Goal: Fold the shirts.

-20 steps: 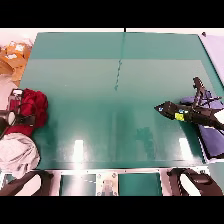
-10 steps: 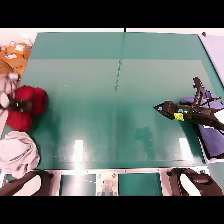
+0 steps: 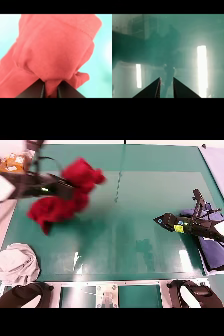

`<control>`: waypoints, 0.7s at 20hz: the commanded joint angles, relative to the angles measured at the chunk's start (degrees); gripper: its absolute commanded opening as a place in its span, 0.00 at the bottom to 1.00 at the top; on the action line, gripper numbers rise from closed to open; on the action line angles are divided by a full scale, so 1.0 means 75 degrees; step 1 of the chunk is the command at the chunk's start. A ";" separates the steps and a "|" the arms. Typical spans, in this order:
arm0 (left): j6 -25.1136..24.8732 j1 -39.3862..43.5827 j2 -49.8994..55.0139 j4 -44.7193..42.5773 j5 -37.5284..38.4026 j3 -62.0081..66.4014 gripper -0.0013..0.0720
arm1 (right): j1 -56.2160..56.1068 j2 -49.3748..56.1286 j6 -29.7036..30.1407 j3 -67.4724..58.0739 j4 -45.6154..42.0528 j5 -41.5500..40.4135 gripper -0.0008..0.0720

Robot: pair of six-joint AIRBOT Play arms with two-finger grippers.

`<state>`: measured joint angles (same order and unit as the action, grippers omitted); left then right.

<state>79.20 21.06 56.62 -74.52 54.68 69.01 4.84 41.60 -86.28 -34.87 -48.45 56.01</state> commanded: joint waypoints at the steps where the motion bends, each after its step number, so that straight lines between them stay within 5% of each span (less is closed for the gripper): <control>1: -0.0026 0.1515 0.0973 0.1428 -0.0175 -0.0187 0.08 | -0.0003 0.0003 0.0000 -0.0015 0.0003 -0.0041 0.29; 3: 0.0099 0.1912 0.1687 0.1763 -0.0230 -0.0219 0.98 | 0.0003 0.0003 0.0000 -0.0111 -0.0006 -0.0041 0.56; 6: 0.0239 0.1431 0.1868 0.1778 0.0440 -0.0102 0.97 | 0.0300 0.0003 0.0000 -0.0638 -0.0026 0.0204 0.70; 11: 0.0446 -0.1448 0.1833 0.0804 0.2667 0.0341 0.97 | 0.0717 0.0003 -0.0003 -0.0664 -0.0052 0.1003 0.71; 14: 0.0428 -0.3002 0.1833 0.0402 0.2911 -0.0691 0.97 | 0.0600 0.0117 0.0003 0.0329 -0.0052 0.0632 0.71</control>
<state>82.02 8.91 70.15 -68.25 71.33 68.18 9.43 41.87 -86.26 -36.91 -48.82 61.34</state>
